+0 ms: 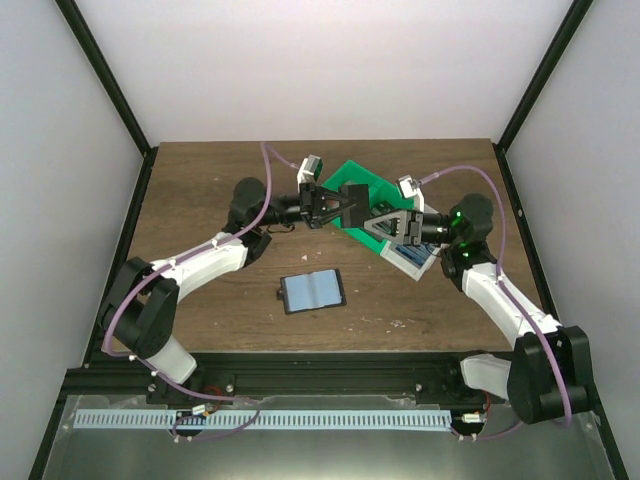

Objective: Put the credit cards into the card holder
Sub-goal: Pick up the credit card from the storage box.

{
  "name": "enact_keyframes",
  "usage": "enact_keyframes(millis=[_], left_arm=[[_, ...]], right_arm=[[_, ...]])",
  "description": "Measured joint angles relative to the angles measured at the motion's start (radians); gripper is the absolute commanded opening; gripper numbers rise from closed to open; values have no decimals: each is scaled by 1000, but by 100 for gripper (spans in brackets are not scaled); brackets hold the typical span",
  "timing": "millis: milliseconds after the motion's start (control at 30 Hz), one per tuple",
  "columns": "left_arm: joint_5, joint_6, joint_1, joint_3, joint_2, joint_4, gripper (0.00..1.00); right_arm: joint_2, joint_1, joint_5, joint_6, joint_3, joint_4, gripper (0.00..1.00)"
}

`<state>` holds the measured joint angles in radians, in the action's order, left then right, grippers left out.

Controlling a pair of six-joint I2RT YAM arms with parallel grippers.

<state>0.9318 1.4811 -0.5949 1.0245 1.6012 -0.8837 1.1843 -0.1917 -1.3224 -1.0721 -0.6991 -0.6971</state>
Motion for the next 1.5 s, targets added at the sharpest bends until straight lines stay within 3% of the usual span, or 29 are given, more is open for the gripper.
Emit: enact_keyframes(millis=[333,733,1133,1500], left_arm=[[48,15,2,-24,-22,-55,0],[86,-46,12,-52,-60,-62,0],[71,-65,28,-56,-66,-70,0],[51,-200,29,-53,-88,90,0]], right_arm=[[0,-2,13,-85,0,-93,37],[50,-3,9,-113,-76,-57,24],[73,-31,22,149,-233,357,14],[113,-71,94,319,-318,586,19]])
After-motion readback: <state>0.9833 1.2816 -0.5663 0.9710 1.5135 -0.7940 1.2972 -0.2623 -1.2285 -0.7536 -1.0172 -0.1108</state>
